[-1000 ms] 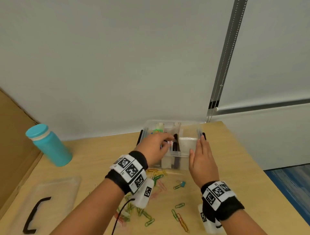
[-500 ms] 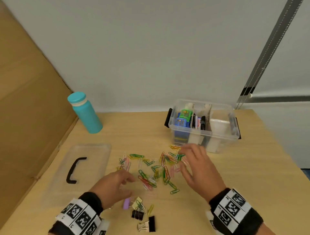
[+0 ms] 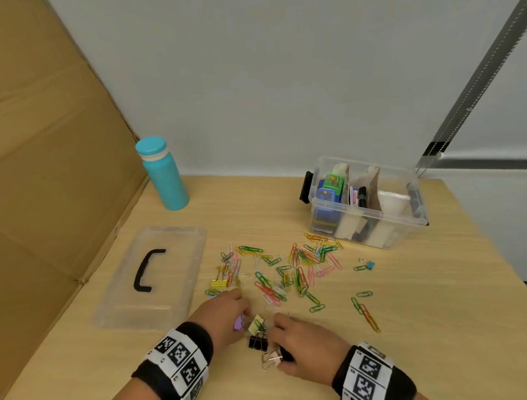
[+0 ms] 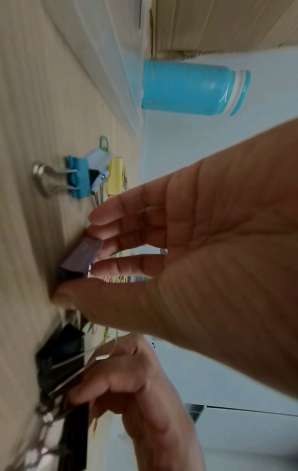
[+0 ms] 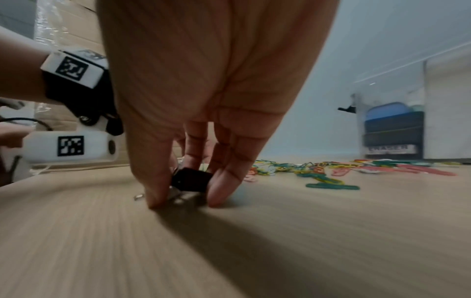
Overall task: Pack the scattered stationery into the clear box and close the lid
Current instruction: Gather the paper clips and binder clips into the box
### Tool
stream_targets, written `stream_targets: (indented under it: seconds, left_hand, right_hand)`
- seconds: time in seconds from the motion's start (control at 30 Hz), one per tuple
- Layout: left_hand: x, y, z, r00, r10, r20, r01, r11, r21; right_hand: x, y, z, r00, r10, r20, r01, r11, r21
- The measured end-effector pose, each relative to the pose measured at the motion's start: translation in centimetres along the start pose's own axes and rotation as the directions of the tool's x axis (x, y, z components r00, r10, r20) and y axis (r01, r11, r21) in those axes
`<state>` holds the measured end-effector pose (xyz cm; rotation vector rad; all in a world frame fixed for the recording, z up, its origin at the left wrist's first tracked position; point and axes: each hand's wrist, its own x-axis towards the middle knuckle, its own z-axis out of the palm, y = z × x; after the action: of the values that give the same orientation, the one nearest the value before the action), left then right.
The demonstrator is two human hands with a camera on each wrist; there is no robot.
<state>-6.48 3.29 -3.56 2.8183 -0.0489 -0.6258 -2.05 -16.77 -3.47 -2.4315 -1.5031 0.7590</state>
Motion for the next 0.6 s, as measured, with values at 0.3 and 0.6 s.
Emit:
stream_targets:
  seconds: [0.3, 0.6]
  left_hand:
    - [-0.5, -1.4, -1.2, 0.988, -0.010, -0.156, -0.030, 0.968, -0.250]
    - [-0.2, -0.4, -0.3, 0.993, 0.053, -0.102, -0.082, 0.946, -0.313]
  right_hand:
    - [-2.3, 3.4, -1.5, 0.941, 0.332, -0.064, -0.118, 0.500, 0.858]
    - [-1.3, 3.4, -0.7, 0.894, 0.440, -0.077, -0.044, 0.258, 0.965]
